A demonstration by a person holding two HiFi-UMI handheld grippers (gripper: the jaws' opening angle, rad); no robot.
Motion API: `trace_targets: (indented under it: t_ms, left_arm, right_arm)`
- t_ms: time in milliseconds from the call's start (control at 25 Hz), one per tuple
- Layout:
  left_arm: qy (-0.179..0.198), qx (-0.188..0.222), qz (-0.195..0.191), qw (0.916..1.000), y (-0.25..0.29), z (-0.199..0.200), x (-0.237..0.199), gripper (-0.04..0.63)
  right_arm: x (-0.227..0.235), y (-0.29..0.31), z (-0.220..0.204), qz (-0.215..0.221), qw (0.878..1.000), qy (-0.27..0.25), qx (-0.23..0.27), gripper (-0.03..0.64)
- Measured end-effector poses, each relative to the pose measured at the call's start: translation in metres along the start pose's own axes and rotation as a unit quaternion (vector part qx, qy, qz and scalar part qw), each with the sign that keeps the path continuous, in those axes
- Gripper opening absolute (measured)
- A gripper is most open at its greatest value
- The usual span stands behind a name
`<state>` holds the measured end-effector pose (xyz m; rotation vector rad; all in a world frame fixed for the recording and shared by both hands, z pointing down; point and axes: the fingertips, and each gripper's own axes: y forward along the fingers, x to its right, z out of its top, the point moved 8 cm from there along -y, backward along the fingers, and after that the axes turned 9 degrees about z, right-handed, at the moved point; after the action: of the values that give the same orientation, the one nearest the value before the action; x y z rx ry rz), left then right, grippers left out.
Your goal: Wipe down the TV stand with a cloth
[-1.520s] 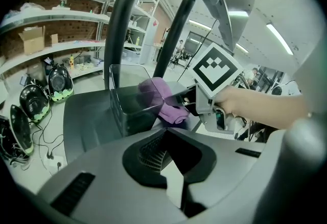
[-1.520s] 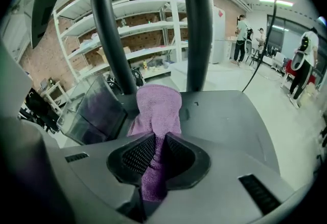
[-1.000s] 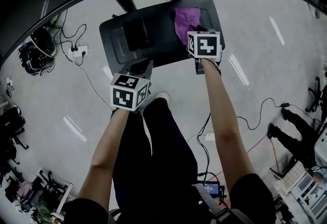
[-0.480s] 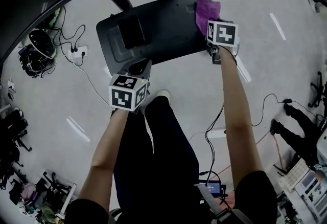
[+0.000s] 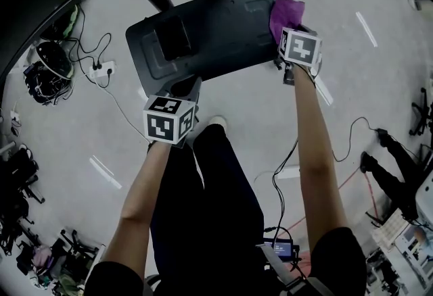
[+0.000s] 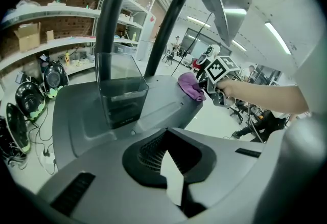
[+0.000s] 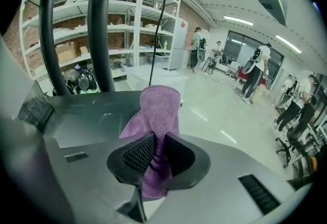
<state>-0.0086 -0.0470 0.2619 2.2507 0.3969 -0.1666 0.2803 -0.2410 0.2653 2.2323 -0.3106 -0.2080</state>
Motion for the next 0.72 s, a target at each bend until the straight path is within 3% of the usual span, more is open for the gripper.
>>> trace_targets:
  t_ms: [400, 720]
  left_arm:
    - [0.010, 0.001, -0.010, 0.9999, -0.017, -0.012, -0.008, 0.008]
    - [-0.001, 0.011, 0.006, 0.9999, -0.047, -0.027, -0.037, 0.008]
  right_arm:
    - [-0.022, -0.045, -0.016, 0.023, 0.997, 0.039, 0.055, 0.077]
    - [-0.095, -0.085, -0.036, 0.093, 0.989, 0.062, 0.096, 0.077]
